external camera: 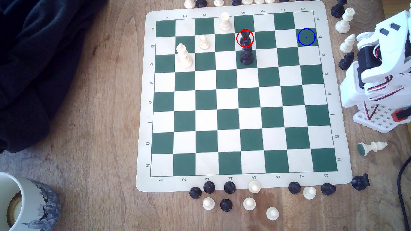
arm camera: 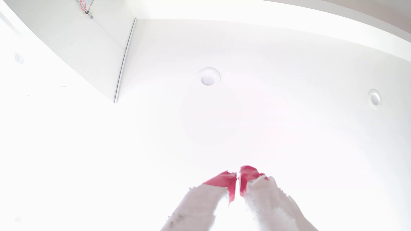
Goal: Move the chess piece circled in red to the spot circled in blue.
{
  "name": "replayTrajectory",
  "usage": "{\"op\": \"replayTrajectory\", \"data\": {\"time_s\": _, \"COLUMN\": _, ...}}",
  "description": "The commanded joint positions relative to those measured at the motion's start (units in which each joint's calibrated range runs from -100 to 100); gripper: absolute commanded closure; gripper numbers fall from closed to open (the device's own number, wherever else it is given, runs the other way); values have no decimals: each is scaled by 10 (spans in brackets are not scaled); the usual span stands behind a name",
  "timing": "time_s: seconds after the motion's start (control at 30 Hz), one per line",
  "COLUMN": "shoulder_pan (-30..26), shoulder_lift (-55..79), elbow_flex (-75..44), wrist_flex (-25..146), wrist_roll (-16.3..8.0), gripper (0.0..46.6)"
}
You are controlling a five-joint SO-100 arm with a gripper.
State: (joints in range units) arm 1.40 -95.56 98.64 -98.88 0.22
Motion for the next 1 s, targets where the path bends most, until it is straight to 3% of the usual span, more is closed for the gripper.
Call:
{"op": "replayTrajectory", "data": {"time_s": 0.0, "shoulder_pan": 4, "shoulder_lift": -3, "elbow_flex": 13, "wrist_flex": 19, "wrist_roll": 1, "gripper": 454}}
{"op": "replayTrajectory", "data": {"time_s": 0.3, "shoulder_pan": 38, "shoulder_lift": -3, "elbow_flex": -37, "wrist_flex": 251, "wrist_roll": 1, "gripper": 457}}
{"op": "replayTrajectory", "data": {"time_s": 0.37, "shoulder_pan": 67, "shoulder_lift": -3, "elbow_flex": -72, "wrist_flex": 402, "wrist_roll": 1, "gripper": 457}}
{"op": "replayTrajectory", "data": {"time_s": 0.6, "shoulder_pan": 144, "shoulder_lift": -3, "elbow_flex": -160, "wrist_flex": 668, "wrist_roll": -1, "gripper": 463}}
{"op": "replayTrajectory", "data": {"time_s": 0.9, "shoulder_pan": 205, "shoulder_lift": 139, "elbow_flex": -384, "wrist_flex": 1088, "wrist_roll": -3, "gripper": 464}}
{"op": "replayTrajectory", "data": {"time_s": 0.97, "shoulder_pan": 223, "shoulder_lift": 174, "elbow_flex": -405, "wrist_flex": 1186, "wrist_roll": -4, "gripper": 442}}
